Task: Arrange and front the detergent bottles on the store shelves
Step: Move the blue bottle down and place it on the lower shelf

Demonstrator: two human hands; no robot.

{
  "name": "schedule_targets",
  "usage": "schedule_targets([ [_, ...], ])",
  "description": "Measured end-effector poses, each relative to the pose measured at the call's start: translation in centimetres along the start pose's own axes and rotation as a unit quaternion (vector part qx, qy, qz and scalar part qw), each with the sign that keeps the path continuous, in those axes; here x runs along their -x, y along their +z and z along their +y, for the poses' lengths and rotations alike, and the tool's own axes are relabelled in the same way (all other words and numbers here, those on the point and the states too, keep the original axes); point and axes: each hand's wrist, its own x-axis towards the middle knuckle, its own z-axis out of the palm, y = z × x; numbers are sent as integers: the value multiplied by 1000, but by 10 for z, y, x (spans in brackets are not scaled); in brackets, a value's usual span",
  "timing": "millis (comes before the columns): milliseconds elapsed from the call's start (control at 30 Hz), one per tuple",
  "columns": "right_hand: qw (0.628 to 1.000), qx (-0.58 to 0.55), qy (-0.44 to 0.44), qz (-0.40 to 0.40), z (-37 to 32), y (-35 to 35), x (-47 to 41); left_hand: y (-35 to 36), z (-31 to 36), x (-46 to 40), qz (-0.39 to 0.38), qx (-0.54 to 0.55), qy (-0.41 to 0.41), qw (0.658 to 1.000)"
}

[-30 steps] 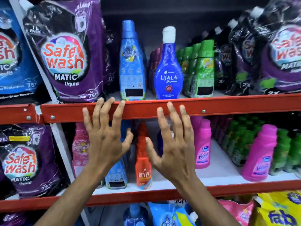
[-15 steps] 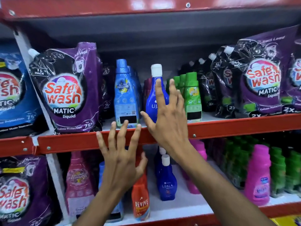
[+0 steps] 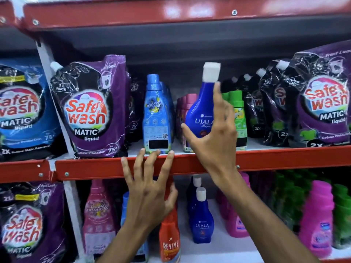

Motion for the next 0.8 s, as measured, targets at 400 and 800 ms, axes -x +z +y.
schedule_targets([
  [400,994,-54,-92,17,11,-58,78,3,-1,0,16,0,2,1000],
  [800,979,-62,111,-157,93,-33,229,3,3,0,1,19,-6,1000],
])
